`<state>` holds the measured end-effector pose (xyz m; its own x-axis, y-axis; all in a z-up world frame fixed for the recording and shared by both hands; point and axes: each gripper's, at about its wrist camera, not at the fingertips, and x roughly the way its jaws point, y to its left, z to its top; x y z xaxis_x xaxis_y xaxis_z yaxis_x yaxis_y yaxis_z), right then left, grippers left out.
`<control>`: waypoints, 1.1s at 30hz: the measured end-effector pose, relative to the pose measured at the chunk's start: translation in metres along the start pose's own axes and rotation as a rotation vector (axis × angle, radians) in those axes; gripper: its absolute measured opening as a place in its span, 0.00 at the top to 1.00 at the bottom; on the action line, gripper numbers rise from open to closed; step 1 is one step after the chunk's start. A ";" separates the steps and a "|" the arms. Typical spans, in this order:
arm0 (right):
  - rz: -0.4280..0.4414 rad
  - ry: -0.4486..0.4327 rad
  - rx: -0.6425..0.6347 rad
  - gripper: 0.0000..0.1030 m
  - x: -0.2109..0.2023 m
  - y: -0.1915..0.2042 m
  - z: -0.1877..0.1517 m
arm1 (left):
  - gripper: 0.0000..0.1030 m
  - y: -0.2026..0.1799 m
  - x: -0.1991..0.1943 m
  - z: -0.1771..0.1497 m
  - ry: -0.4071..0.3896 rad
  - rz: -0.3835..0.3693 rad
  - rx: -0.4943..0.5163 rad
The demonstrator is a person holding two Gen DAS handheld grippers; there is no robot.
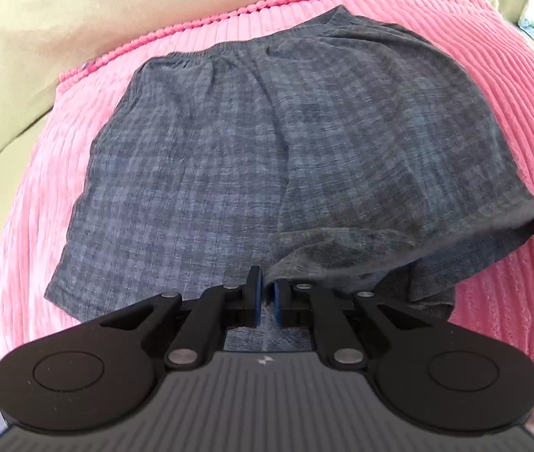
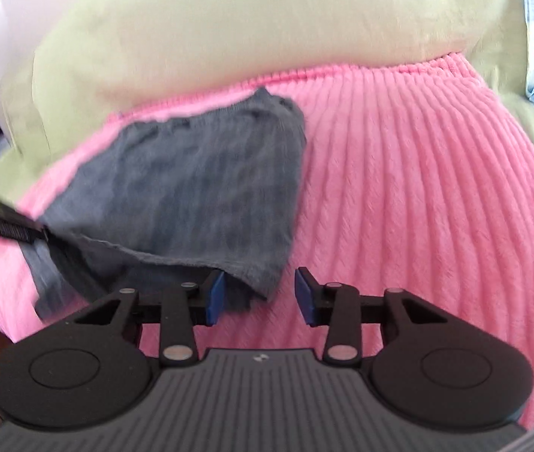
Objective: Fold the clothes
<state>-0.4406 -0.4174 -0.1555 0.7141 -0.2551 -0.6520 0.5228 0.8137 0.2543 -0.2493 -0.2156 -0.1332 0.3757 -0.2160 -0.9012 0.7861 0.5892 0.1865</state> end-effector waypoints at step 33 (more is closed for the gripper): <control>-0.162 0.166 -0.395 0.76 0.000 -0.044 0.027 | 0.90 -0.114 -0.003 -0.063 0.071 0.048 0.128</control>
<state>-0.4506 -0.4674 -0.1472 0.5365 -0.3348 -0.7746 0.3811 0.9151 -0.1316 -0.3708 -0.2333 -0.1759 0.3819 -0.1318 -0.9147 0.8261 0.4924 0.2740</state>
